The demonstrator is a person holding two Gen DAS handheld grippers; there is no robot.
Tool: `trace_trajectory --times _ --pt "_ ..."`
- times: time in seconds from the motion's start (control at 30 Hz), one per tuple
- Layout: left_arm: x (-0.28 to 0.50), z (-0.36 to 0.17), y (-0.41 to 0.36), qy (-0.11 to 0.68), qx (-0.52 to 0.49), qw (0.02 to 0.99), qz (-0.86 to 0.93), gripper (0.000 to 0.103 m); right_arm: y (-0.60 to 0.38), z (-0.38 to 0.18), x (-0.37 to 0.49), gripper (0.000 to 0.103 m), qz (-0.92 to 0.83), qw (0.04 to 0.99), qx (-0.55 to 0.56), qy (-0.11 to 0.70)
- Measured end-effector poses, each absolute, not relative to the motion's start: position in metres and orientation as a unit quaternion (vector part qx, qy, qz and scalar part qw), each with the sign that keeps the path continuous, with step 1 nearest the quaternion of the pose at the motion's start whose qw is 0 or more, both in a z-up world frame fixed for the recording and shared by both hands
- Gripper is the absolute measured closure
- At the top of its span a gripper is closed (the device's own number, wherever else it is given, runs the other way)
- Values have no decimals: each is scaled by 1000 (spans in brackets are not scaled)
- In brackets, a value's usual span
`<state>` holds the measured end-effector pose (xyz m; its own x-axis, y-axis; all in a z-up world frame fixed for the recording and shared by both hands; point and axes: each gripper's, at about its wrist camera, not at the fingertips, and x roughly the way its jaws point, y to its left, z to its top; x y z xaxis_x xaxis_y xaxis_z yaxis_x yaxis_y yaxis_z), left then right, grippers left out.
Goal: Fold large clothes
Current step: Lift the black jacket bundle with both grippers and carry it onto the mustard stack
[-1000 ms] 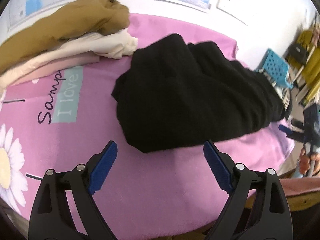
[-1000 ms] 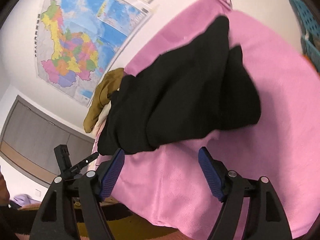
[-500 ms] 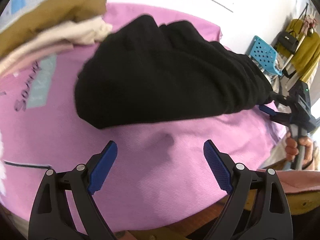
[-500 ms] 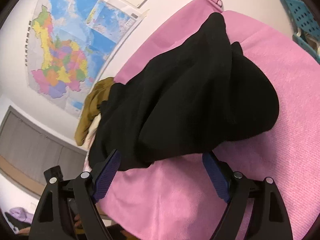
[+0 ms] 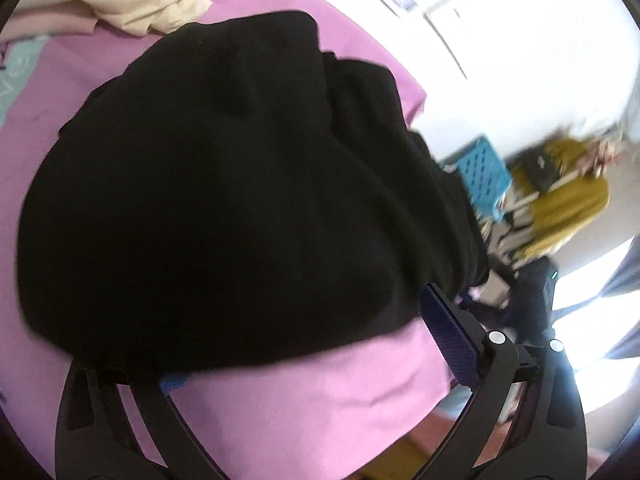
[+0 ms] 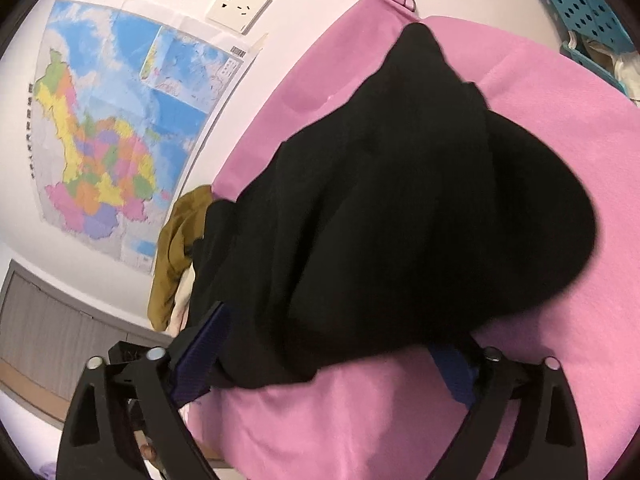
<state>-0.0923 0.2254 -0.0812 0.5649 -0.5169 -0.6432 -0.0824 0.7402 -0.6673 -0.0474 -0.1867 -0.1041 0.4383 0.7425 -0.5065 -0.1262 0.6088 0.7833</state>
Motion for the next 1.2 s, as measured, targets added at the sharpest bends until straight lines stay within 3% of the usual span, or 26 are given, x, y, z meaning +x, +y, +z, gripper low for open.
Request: trace_trajectory --times 0.13,0.47,0.5,0.53,0.6,0.63,0.7,0.77,0.83,0.87,0.9,0.93,0.97,1.0,1.03,1.1,1.2 --pt "-82 -85 236 431 -383 807 -126 6 -178 -104 -31 8 254 788 353 437" --pt "-55 -76 234 428 -364 823 -88 6 -139 -103 -5 5 213 842 281 408" --pt "-53 -76 234 428 -363 823 -86 6 -139 -103 -2 11 217 841 279 409" --pt "-51 -75 233 429 -358 825 -84 8 -141 -104 0 31 221 838 279 413" --pt "-48 -73 235 437 -342 829 -70 24 -150 -112 6 53 239 819 303 425" --pt "-47 -72 235 438 -338 830 -68 26 -153 -115 8 57 251 808 316 428" --pt "-45 -73 237 439 -336 830 -72 27 -156 -116 9 55 269 802 318 429" --pt "-46 -73 237 439 -336 830 -74 27 -156 -115 11 47 279 798 321 428" --pt "-43 -75 239 437 -347 825 -86 18 -152 -112 13 40 280 798 318 429" --pt "-41 -76 239 433 -359 821 -95 10 -149 -111 14 40 279 799 313 431" --pt "-39 -76 240 430 -368 818 -100 9 -148 -111 14 40 279 800 310 431" --pt "-38 -76 240 431 -369 817 -99 9 -147 -111 14 49 280 801 307 431" --pt "-37 -76 239 434 -364 818 -98 12 -148 -111 14 56 282 800 309 429" --pt "-36 -76 238 438 -359 820 -91 26 -149 -112 14 67 289 798 311 429" --pt "-35 -76 238 443 -351 821 -83 32 -148 -111 14 71 298 794 314 427" --pt "-37 -75 245 453 -357 814 -70 49 -147 -102 13 72 315 791 314 421" --pt "-36 -67 253 454 -370 807 -73 60 -139 -75 9 74 342 796 295 403"
